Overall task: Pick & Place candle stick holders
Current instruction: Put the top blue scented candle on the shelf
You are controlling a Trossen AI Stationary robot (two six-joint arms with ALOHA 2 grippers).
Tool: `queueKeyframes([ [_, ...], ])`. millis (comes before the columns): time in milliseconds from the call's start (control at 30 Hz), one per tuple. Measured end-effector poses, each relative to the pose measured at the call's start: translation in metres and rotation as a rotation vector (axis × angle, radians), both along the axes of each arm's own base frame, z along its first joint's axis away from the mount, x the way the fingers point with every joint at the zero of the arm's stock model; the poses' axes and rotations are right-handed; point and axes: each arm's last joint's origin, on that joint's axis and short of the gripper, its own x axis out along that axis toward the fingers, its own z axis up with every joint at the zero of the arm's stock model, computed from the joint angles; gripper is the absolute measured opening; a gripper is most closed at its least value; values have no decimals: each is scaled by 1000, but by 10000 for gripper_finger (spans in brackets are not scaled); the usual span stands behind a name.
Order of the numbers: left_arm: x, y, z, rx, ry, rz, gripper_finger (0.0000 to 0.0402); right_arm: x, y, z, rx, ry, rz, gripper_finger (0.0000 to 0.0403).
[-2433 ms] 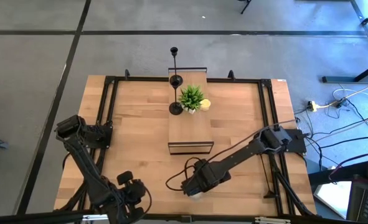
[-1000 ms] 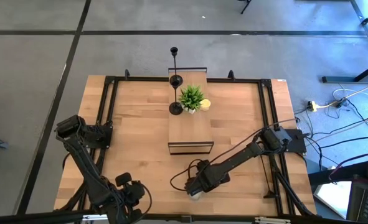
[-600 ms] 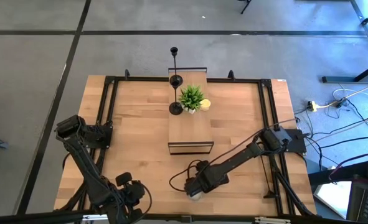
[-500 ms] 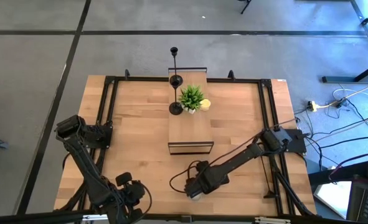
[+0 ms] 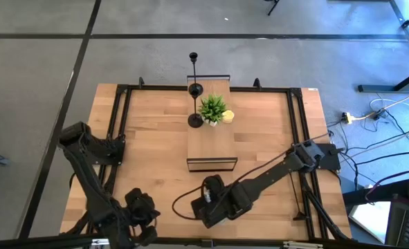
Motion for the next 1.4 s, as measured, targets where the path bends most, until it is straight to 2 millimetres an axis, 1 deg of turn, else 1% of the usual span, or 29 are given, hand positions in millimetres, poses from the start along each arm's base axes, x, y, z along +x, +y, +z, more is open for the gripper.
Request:
queueKeyframes([
  [100, -18, 10, 26, -30, -102, 35, 2, -1, 6, 39, -45, -157, 65, 294],
  [167, -34, 20, 45, -66, -198, 73, 2, -6, 8, 59, -57, -287, 99, 294],
  [300, -67, 42, 87, -164, -444, 130, 2, -20, 10, 98, -90, -472, 152, 294],
  [367, -80, 51, 104, -200, -543, 130, 2, -26, 11, 112, -101, -538, 165, 294],
  [433, -89, 57, 118, -210, -620, 110, 2, -27, 13, 122, -100, -605, 162, 294],
  [533, -96, 62, 137, -186, -689, 52, 2, -26, 18, 138, -85, -739, 170, 294],
  [633, -91, 58, 154, -140, -724, -46, 2, -20, 22, 155, -60, -898, 192, 295],
  [767, -72, 45, 179, -80, -834, -228, 2, -18, 25, 174, -22, -1070, 230, 295],
  [833, -65, 39, 189, -12, -923, -305, 3, -17, 26, 181, -17, -1128, 235, 295],
  [900, -60, 35, 197, 91, -1001, -331, 10, -18, 27, 186, 5, -1183, 252, 296],
  [967, -58, 31, 198, 260, -1013, -337, 22, -19, 29, 191, 38, -1223, 276, 297],
  [1033, -55, 27, 193, 424, -960, -316, 39, -21, 32, 192, 49, -1237, 293, 297],
  [1100, -47, 27, 187, 521, -904, -278, 62, -22, 33, 192, 50, -1234, 300, 297],
  [1233, -24, 30, 180, 555, -877, -225, 107, -24, 36, 192, 61, -1236, 304, 297],
  [1300, -15, 33, 180, 551, -897, -249, 122, -25, 37, 192, 73, -1236, 300, 297],
  [1400, -3, 38, 180, 512, -945, -308, 132, -26, 40, 192, 102, -1238, 303, 297],
])
